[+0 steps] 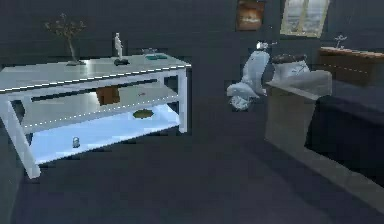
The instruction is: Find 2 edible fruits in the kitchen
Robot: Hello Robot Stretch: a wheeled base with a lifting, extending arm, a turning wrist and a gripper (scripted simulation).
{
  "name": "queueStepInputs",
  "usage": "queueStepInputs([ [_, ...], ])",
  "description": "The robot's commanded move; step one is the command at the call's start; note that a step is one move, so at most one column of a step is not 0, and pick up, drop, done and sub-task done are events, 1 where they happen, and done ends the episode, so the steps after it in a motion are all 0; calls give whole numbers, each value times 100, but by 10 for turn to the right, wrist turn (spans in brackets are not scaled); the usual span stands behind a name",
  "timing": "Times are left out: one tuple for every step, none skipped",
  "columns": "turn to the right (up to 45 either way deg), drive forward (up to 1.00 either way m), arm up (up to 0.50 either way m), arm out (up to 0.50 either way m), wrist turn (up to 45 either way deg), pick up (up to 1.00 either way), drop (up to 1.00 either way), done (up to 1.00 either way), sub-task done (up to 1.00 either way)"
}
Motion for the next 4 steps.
queueStepInputs([
  [-450, 0, 0, 0, 0, 0, 0, 0, 0],
  [-450, 0, 0, 0, 0, 0, 0, 0, 0],
  [-360, 0, 0, 0, 0, 0, 0, 0, 0],
  [0, 100, 0, 0, 0, 0, 0, 0, 0],
])
